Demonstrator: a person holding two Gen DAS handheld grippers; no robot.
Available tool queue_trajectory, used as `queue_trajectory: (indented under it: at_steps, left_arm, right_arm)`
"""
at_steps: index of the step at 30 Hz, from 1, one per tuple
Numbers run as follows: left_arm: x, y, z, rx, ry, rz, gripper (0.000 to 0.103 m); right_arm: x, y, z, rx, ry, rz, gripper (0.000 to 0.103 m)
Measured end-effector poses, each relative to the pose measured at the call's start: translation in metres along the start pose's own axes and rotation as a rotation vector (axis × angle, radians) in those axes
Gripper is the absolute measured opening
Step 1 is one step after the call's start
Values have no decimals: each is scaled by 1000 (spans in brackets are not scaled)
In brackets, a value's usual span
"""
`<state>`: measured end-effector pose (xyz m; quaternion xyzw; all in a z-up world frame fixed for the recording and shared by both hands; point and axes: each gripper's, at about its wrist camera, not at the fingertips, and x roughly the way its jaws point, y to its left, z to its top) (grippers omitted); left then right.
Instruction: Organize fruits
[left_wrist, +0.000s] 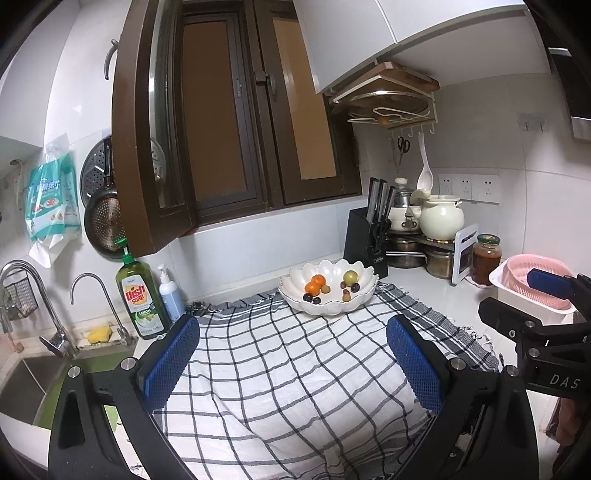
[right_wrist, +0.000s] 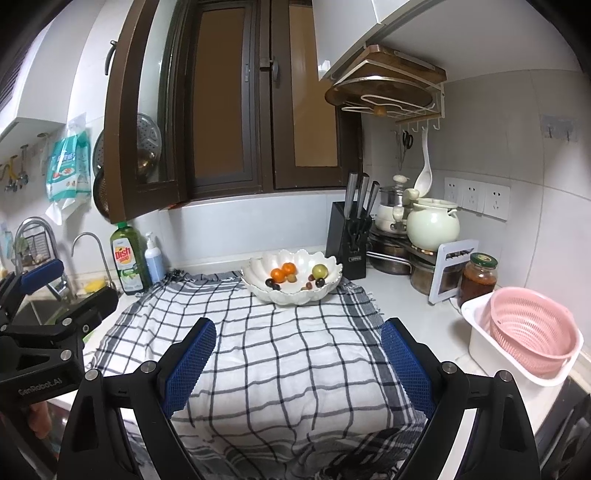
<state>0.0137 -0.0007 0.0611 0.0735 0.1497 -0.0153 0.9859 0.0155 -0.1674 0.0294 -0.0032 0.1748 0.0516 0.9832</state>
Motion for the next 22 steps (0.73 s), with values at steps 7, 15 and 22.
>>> queue_trajectory:
  at_steps: [7,15,22]
  left_arm:
    - [-4,0,1,-1,-6,-1,103]
    - [-5,1,2,1,-10,-8,103]
    - [-5,0,4,-9,-2,-10,103]
  right_arm:
    - [-2,-1,-1,-1,-1,-4,92]
    - [-3,-2,-1,-1,-1,-4,92]
    - [-5,-3,0,-2,-1,-7,92]
